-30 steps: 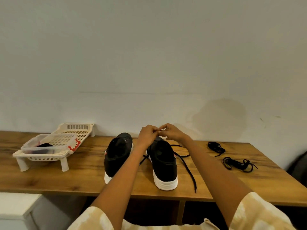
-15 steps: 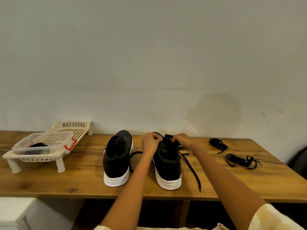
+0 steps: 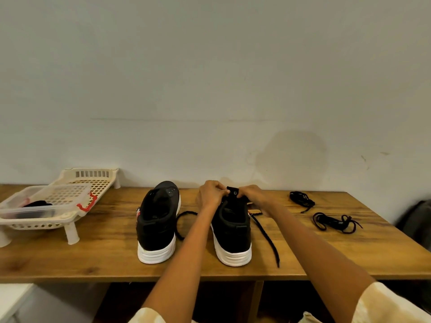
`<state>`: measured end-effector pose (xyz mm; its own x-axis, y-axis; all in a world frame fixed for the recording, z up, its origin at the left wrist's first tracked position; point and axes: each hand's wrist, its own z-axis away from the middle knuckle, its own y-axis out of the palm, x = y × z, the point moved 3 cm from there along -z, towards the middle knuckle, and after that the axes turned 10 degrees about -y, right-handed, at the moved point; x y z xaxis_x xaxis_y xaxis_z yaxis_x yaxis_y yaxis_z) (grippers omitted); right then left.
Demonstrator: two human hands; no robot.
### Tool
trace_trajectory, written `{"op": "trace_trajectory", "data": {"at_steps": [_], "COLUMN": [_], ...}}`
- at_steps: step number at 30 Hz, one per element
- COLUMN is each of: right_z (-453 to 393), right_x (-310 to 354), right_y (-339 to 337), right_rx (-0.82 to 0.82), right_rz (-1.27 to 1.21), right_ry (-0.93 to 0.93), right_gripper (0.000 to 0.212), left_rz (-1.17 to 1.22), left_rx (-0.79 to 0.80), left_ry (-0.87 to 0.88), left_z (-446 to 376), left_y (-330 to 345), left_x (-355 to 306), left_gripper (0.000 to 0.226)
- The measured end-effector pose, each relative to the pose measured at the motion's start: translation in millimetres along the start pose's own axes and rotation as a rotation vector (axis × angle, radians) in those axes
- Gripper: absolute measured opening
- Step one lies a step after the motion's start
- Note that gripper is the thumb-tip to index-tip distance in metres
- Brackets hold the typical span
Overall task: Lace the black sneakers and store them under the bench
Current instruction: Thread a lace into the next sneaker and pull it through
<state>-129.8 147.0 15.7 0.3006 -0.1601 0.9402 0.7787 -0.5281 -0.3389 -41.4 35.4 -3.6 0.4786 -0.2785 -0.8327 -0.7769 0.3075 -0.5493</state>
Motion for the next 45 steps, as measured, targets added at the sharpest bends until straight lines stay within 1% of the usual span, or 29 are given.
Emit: {"op": "trace_trajectory", "data": {"at_steps": [5,10,12,13,15,16,18,19,21,23,24,26,28,31,32,33,35,37,39,41,43,44,45], "right_z": [-2.3,-5.5,-6.2,-7.0,-8.6,-9.7,-12.7,-14.3,-16.7,-20.5,-23.1,-26.7,-29.0,-33.2,-36.2,-39.1,-42.8,-46.3,-49.0,-49.4,-49.1,-47.5,-45.5], "right_x": [-2.8,-1.3,0.9,2.8,2.9,3.5,1.6,0.2,-2.4,-5.8,-8.6,-12.9,-11.5,2.3,10.4,21.1,50.3,84.7,115.1,135.1,140.0,137.5,132.5], "right_y": [-0.7,1.4,1.4,0.7,-0.6,-0.8,0.3,1.5,3.3,4.2,4.5,4.5,3.3,0.1,-2.4,-5.2,-12.9,-23.3,-36.9,-52.9,-66.5,-70.3,-71.5], "right_rx": [-0.008,0.007,0.017,0.022,0.033,0.039,0.038,0.030,0.010,0.012,0.016,0.007,0.000,-0.010,-0.029,-0.053,-0.091,-0.107,-0.131,-0.208,-0.284,-0.285,-0.249], "right_rz": [-0.004,0.033,0.063,0.079,0.096,0.106,0.125,0.122,0.095,0.091,0.086,0.050,0.097,0.239,0.212,0.127,-0.107,-0.298,-0.413,-0.514,-0.547,-0.491,-0.364], "right_ry": [-0.008,-0.023,-0.036,-0.043,-0.044,-0.042,-0.030,-0.028,-0.027,-0.043,-0.052,-0.065,-0.108,-0.203,-0.230,-0.256,-0.305,-0.386,-0.487,-0.552,-0.589,-0.586,-0.568], "right_gripper": [0.010,0.007,0.009,0.010,0.018,0.027,0.046,0.048,0.038,0.024,0.021,0.018,0.014,0.014,0.015,0.015,0.010,0.009,0.014,0.015,0.012,0.010,0.008], "left_rz": [-0.061,-0.062,-0.042,-0.018,0.041,0.052,0.054,0.068,0.076,0.051,0.041,0.022,-0.015,-0.015,0.003,0.002,-0.054,-0.099,-0.078,-0.094,-0.160,-0.157,-0.108], "left_rx": [0.058,0.048,0.086,0.132,0.247,0.278,0.254,0.215,0.146,0.118,0.110,0.105,0.125,0.143,0.142,0.145,0.177,0.235,0.284,0.284,0.240,0.220,0.200], "left_ry": [0.003,0.019,0.041,0.062,0.088,0.091,0.082,0.076,0.058,0.053,0.054,0.065,0.098,0.120,0.112,0.098,0.087,0.127,0.144,0.145,0.175,0.194,0.206], "left_z": [-1.6,-3.3,-4.4,-6.0,-6.7,-6.1,-4.5,-4.7,-5.8,-7.3,-7.9,-8.4,-9.2,-10.9,-12.8,-15.4,-18.0,-21.9,-22.0,-25.1,-28.3,-28.3,-27.1], "left_y": [3.6,3.9,2.5,1.2,-2.1,-4.3,-5.6,-4.9,-2.4,-0.6,-0.6,-0.8,0.5,-1.9,-2.8,-2.5,-0.1,3.6,1.5,-7.4,-22.1,-31.4,-41.2], "left_x": [0.1,0.9,2.1,1.9,2.9,2.7,4.4,5.7,8.4,8.4,8.4,6.9,5.2,0.3,-1.7,-2.2,-3.1,-2.0,-5.8,-13.9,-29.1,-39.2,-50.5], "left_gripper": [0.015,0.016,0.014,0.013,0.016,0.019,0.016,0.012,0.014,0.017,0.017,0.015,0.011,0.029,0.032,0.031,0.029,0.037,0.031,0.026,0.026,0.024,0.021]}}
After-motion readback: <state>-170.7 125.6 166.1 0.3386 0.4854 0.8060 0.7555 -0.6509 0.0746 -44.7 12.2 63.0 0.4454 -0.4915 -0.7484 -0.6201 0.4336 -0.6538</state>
